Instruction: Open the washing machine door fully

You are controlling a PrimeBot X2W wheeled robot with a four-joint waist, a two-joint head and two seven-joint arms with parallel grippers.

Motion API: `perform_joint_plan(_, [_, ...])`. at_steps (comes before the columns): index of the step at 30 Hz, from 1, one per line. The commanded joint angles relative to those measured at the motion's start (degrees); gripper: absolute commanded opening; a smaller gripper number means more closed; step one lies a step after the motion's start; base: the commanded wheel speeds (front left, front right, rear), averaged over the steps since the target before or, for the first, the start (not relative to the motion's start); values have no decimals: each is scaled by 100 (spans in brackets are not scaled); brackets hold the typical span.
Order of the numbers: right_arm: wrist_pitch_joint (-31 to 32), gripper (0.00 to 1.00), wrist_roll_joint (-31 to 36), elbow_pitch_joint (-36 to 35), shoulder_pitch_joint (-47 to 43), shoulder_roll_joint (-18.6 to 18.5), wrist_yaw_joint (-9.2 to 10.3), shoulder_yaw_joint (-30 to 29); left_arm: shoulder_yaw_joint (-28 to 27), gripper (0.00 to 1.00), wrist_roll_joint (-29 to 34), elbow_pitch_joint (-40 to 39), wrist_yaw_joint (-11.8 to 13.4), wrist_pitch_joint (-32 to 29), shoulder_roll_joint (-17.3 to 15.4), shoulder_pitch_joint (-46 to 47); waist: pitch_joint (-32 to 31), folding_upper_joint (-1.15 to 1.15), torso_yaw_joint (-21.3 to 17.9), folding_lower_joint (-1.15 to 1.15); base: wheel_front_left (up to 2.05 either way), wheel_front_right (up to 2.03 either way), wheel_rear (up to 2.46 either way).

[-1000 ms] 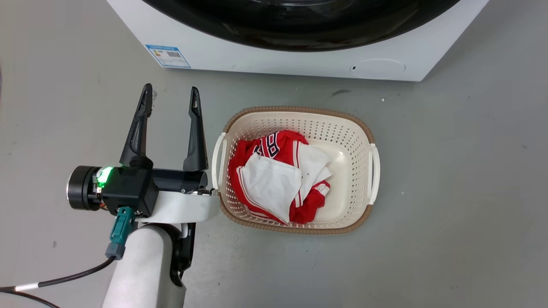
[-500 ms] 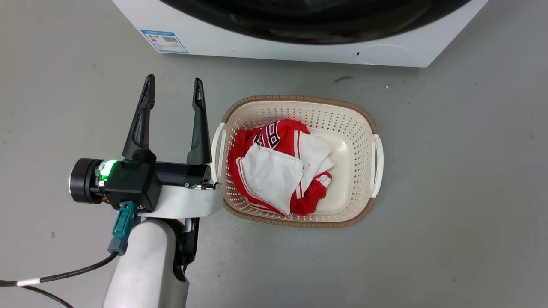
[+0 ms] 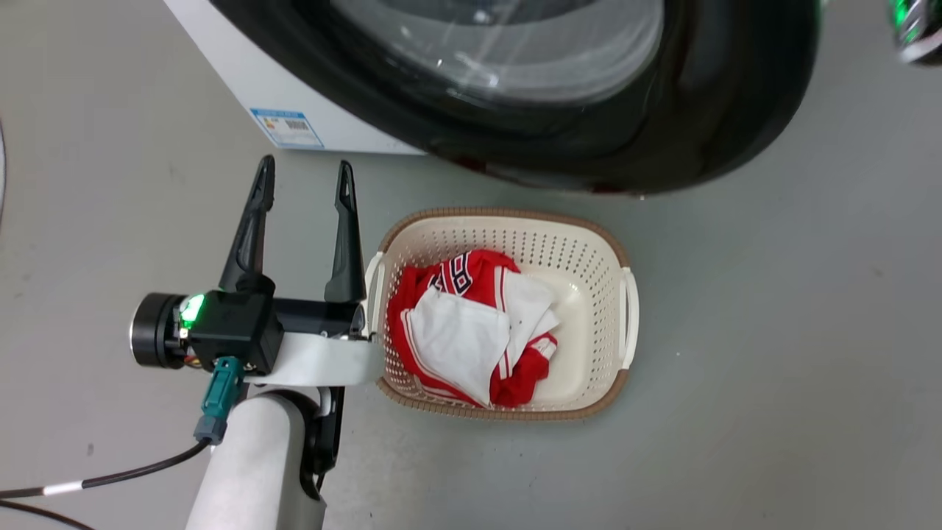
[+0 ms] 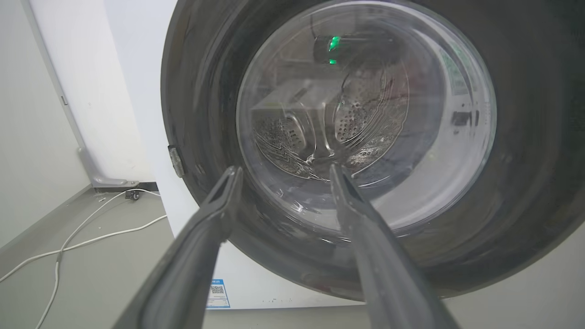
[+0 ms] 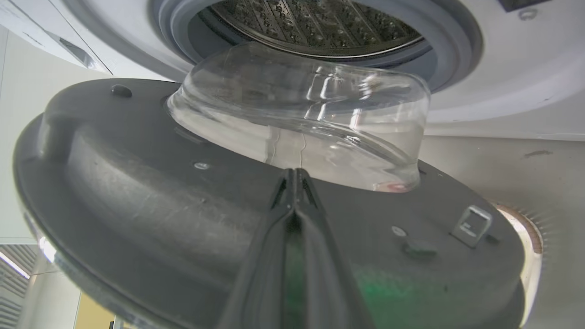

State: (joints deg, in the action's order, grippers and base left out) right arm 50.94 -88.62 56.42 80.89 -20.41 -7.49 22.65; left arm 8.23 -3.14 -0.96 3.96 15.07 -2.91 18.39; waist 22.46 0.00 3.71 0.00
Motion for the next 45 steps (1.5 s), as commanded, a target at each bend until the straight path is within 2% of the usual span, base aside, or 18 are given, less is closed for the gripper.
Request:
perform_joint_plan(1, [128,0,-54,-93,-207,102,0,50,-21,100,1,39,-23,14,4,-126,-199,0,-58,0,0,0,0])
perform_joint_plan(11, [665,0,-194,-737,-1160,423,0,290,-115,100,35,202,-159,14,4,-552,-894,0,-180,0,0,0,0])
perform_joint_plan(24, [1077,0,-343,-2078,-2322,860,0,707,3,100,-77,327,-271,14,4,-901,-1450,0,-86,0,0,0,0])
perform_joint_plan(38, [935,0,-407,-2908,-3032,1145,0,947,147,100,-157,368,-250,14,4,-965,-1537,0,-18,0,0,0,0])
perform_joint_plan(45, [319,0,-373,-3202,-3389,1116,0,696,97,100,-169,379,-220,14,4,-1009,-1608,0,-98,0,0,0,0])
